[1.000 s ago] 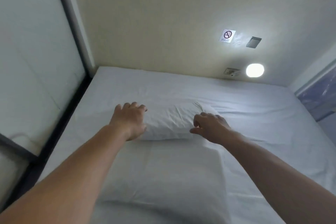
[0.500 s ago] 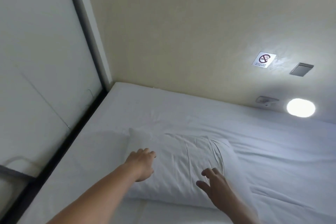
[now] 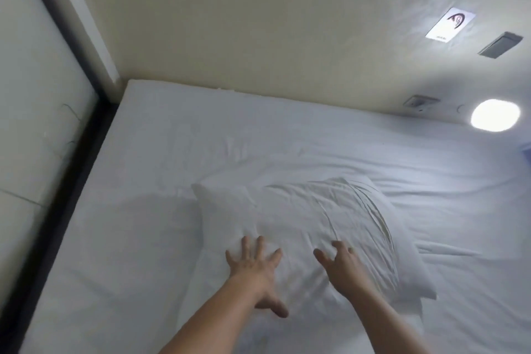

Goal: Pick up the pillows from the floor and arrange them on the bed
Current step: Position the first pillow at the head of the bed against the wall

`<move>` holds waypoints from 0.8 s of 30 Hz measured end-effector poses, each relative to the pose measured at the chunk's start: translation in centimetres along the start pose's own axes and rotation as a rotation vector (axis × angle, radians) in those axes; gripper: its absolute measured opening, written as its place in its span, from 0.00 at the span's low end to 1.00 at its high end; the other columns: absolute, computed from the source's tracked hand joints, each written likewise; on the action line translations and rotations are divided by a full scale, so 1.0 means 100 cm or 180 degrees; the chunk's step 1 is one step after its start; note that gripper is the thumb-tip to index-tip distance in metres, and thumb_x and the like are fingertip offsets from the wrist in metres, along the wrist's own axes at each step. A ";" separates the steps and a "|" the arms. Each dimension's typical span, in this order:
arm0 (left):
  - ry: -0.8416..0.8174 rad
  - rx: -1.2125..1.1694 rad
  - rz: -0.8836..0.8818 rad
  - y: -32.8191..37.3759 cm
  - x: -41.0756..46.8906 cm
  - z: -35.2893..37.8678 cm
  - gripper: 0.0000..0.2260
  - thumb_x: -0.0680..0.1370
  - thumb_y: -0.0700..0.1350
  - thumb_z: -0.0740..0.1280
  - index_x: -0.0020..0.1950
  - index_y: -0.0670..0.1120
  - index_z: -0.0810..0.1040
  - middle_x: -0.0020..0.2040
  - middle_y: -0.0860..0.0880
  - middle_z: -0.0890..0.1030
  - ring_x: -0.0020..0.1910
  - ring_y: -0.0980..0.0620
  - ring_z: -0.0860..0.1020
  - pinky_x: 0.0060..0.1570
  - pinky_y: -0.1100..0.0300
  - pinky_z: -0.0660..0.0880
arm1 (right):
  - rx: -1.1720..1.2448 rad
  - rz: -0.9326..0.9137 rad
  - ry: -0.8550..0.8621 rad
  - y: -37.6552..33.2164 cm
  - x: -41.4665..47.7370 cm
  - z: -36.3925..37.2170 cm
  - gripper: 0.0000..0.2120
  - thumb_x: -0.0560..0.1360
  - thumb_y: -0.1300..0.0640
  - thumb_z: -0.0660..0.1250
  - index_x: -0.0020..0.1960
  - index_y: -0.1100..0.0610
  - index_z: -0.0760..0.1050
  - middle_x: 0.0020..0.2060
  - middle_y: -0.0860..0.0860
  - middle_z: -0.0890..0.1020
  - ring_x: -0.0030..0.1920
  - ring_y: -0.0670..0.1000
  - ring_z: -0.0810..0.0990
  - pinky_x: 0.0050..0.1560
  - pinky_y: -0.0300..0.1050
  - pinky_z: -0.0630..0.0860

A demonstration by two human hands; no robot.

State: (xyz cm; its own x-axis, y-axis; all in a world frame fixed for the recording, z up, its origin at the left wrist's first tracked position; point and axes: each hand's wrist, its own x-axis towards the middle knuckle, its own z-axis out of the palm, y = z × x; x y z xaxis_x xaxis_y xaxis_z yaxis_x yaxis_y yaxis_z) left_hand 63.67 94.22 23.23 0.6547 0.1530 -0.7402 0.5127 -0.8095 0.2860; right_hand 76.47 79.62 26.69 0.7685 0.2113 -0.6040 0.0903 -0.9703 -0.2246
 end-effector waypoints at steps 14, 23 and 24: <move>0.0304 0.0912 0.0011 0.069 0.025 0.048 0.68 0.55 0.66 0.77 0.72 0.52 0.25 0.72 0.35 0.27 0.69 0.24 0.33 0.63 0.23 0.39 | 0.0531 0.0392 0.0258 0.066 0.065 0.044 0.40 0.69 0.32 0.64 0.71 0.56 0.64 0.66 0.61 0.67 0.67 0.63 0.65 0.66 0.58 0.64; 0.0617 0.0956 -0.0016 0.083 0.032 0.029 0.25 0.78 0.37 0.58 0.74 0.42 0.57 0.70 0.33 0.65 0.65 0.31 0.68 0.60 0.38 0.70 | 0.3362 0.2630 0.0218 0.109 0.064 0.053 0.46 0.60 0.40 0.78 0.68 0.62 0.66 0.66 0.60 0.69 0.59 0.66 0.74 0.53 0.64 0.78; 0.0737 0.0944 0.0128 0.078 0.031 0.024 0.21 0.77 0.36 0.60 0.70 0.39 0.63 0.65 0.35 0.71 0.61 0.34 0.73 0.58 0.42 0.74 | 0.3633 0.2500 0.0344 0.103 0.064 0.054 0.40 0.61 0.44 0.79 0.65 0.63 0.69 0.64 0.60 0.73 0.57 0.64 0.76 0.55 0.63 0.78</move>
State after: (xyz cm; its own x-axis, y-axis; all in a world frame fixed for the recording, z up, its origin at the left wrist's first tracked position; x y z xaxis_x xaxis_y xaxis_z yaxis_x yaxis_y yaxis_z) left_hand 68.37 87.01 21.73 0.7968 0.2143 -0.5650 0.3230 -0.9412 0.0985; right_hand 78.89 71.60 16.40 0.4258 -0.3994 -0.8119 -0.9048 -0.1864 -0.3829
